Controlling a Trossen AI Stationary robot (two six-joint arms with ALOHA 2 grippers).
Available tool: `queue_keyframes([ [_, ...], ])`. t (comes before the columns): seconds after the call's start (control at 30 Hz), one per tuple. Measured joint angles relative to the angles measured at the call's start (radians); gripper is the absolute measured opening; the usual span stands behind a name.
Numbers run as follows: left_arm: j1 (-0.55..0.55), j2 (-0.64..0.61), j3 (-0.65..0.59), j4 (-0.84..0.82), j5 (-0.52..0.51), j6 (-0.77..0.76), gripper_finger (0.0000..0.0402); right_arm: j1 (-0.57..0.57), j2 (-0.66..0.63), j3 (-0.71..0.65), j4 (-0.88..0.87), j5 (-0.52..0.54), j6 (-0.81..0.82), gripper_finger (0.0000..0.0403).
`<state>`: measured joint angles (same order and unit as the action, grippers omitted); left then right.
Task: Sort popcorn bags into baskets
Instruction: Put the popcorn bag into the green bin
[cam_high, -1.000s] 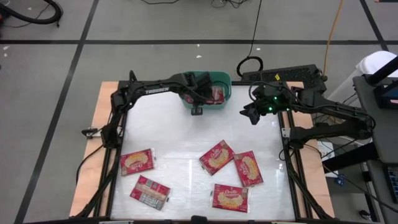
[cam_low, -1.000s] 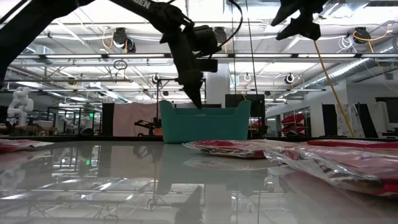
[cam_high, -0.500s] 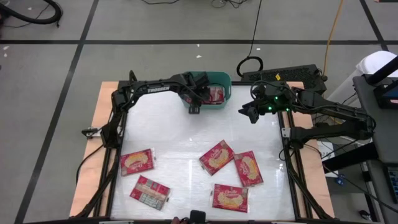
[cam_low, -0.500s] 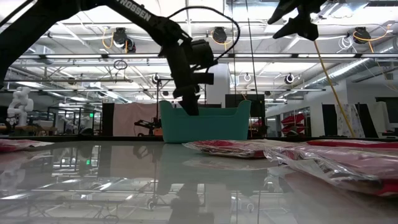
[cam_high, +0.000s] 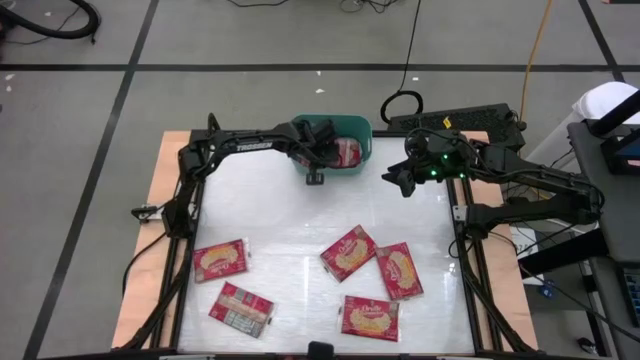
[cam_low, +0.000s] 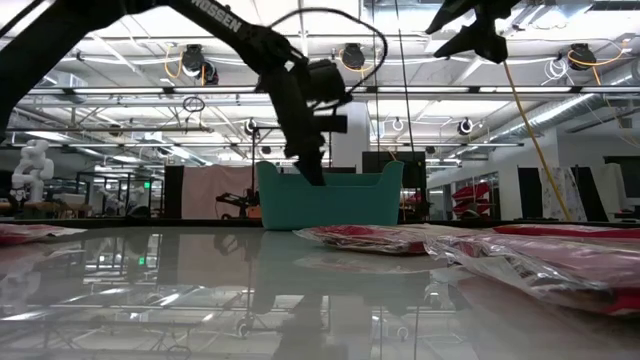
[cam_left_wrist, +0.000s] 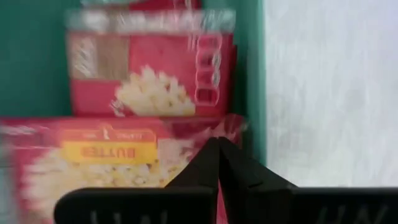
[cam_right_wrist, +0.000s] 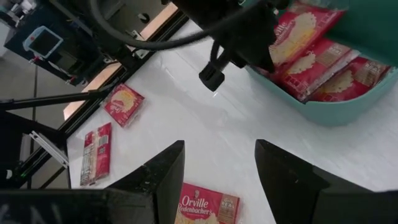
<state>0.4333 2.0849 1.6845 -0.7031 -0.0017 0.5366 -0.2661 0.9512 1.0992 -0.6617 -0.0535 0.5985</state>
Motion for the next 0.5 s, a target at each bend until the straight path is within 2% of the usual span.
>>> queue_keyframes([
  [0.3, -0.018, -0.167, 0.008, 0.029, -0.023, -0.084, 0.0002, -0.001, 0.002, 0.000, -0.001, 0.062, 0.019, 0.0189],
  [0.43, 0.007, -0.198, 0.008, 0.007, -0.044, -0.279, 0.0008, -0.002, 0.009, 0.000, 0.010, 0.122, 0.053, 0.0189],
  [0.5, 0.025, -0.205, 0.006, -0.028, -0.060, -0.410, 0.0017, -0.002, 0.031, 0.000, 0.100, 0.130, 0.118, 0.0189],
])
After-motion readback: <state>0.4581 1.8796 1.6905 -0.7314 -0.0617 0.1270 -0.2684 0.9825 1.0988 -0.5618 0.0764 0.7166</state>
